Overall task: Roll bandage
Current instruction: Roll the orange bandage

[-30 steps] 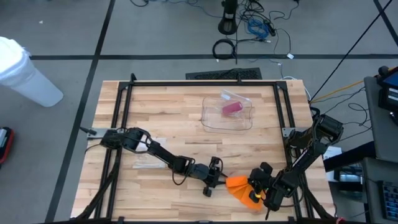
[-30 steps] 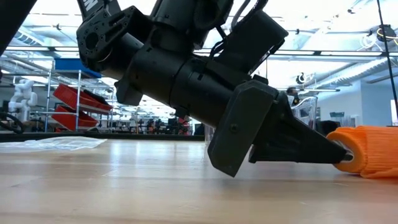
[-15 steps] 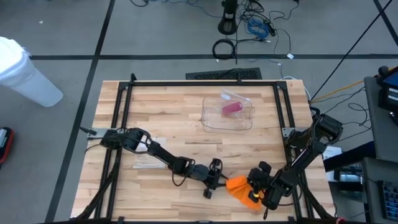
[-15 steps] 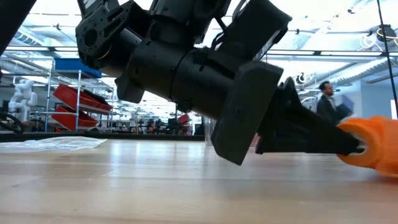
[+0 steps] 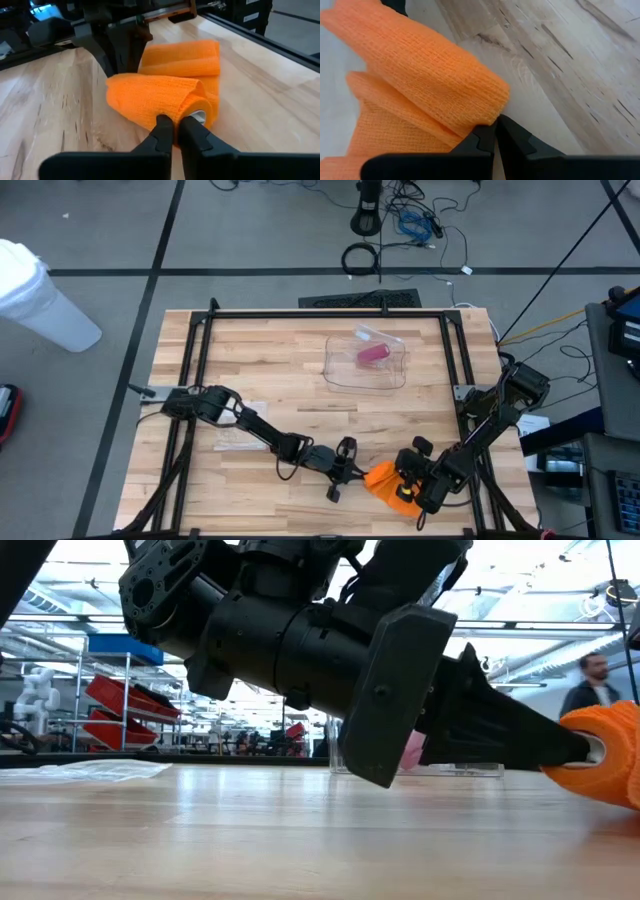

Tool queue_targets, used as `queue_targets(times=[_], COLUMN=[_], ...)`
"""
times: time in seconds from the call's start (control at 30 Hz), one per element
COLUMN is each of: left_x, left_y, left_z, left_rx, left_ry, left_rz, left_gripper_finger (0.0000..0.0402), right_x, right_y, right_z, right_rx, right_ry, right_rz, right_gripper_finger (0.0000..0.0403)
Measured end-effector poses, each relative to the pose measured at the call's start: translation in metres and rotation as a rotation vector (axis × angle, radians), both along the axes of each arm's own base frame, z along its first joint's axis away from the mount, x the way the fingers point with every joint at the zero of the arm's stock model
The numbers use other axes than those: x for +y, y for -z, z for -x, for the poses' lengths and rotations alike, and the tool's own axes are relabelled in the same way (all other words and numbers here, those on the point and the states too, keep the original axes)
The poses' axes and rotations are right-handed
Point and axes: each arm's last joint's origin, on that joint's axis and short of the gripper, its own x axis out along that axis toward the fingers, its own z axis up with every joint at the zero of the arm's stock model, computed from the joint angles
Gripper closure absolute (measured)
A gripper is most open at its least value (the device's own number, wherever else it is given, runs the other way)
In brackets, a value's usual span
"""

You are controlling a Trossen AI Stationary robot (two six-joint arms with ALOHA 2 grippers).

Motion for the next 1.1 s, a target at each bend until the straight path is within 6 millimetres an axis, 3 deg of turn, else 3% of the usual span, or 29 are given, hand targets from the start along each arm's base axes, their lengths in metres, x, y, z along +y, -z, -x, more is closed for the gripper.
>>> queue_targets(times=[0.17, 0.33, 0.8, 1.1], left_x=[0.000, -0.002, 0.000, 0.008], left_y=[-0.004, -0.009, -0.019, -0.041], left_z=[-0.002, -0.006, -0.004, 0.002], left_rx=[-0.027, -0.024, 0.091, 0.159], left_ry=[-0.002, 0.009, -0.031, -0.069], left_rz=[0.006, 0.008, -0.080, -0.150], left_gripper_finger=[0.0346, 0.0388, 0.0392, 0.0394], right_x=[0.000, -0.001, 0.003, 0.011], right_y=[0.000, 0.000, -0.005, -0.015], right_z=[0.000, -0.001, -0.003, 0.007], right_rx=[-0.001, -0.003, 0.006, -0.007], right_ry=[0.002, 0.001, 0.035, 0.088], right_rz=[0.002, 0.007, -0.008, 0.045], right_gripper_finger=[0.0390, 0.0390, 0.0390, 0.0390])
